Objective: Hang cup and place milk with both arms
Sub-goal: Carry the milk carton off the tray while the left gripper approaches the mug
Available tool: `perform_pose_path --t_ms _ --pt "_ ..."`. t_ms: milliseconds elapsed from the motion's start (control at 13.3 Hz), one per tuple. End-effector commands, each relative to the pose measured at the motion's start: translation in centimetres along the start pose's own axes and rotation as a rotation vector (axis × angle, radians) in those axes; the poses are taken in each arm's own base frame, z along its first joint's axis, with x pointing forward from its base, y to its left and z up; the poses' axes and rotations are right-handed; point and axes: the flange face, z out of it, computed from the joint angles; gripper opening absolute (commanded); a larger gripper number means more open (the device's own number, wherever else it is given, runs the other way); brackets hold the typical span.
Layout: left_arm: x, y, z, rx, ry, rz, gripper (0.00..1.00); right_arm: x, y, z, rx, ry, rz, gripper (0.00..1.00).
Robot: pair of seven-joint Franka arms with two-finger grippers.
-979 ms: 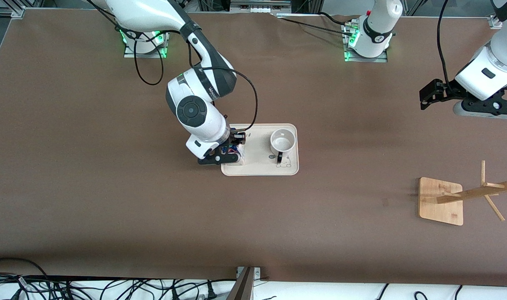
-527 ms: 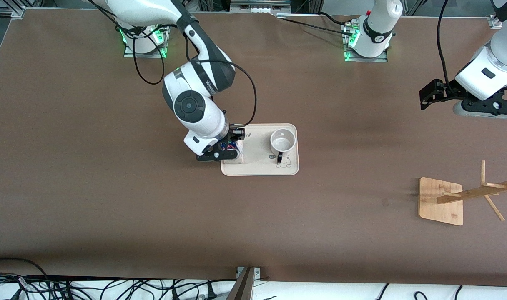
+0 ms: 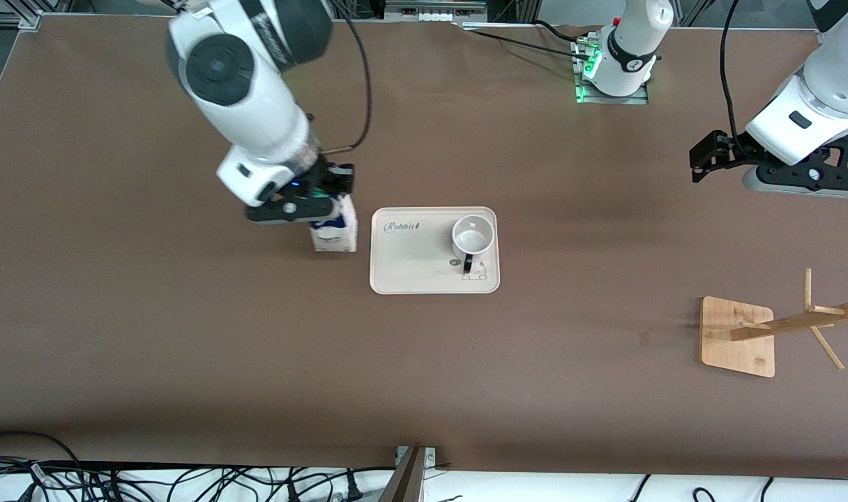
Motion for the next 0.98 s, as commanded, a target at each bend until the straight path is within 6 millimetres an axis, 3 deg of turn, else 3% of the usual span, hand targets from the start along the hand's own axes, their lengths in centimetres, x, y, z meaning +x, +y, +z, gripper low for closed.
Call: perform_pose_path --t_ms 0,75,226,527,904 --pt "0.4 0.1 -0.8 -0.017 -0.001 -0.014 1.0 1.1 6.1 -1.8 -0.034 -0.004 0.012 0.39" --pt "0.4 0.1 -0.8 -0.018 -0.001 -0.017 1.0 2.1 9.4 -2.2 -0.032 -0.009 0.001 0.39" --pt "0.3 2.4 -1.1 -0.019 0.005 -0.007 1.0 3.5 14.5 -2.1 -0.047 -0.025 -0.051 0.39" --pt "-0.1 6.4 -1.4 -0.019 0.01 0.018 1.0 3.8 20.1 -1.3 -0.058 -0.117 0.019 0.39" --pt "0.4 11.6 1.3 -0.022 -0.031 0.023 1.0 4.1 29.8 -0.1 -0.031 -0.204 -0.012 0.39"
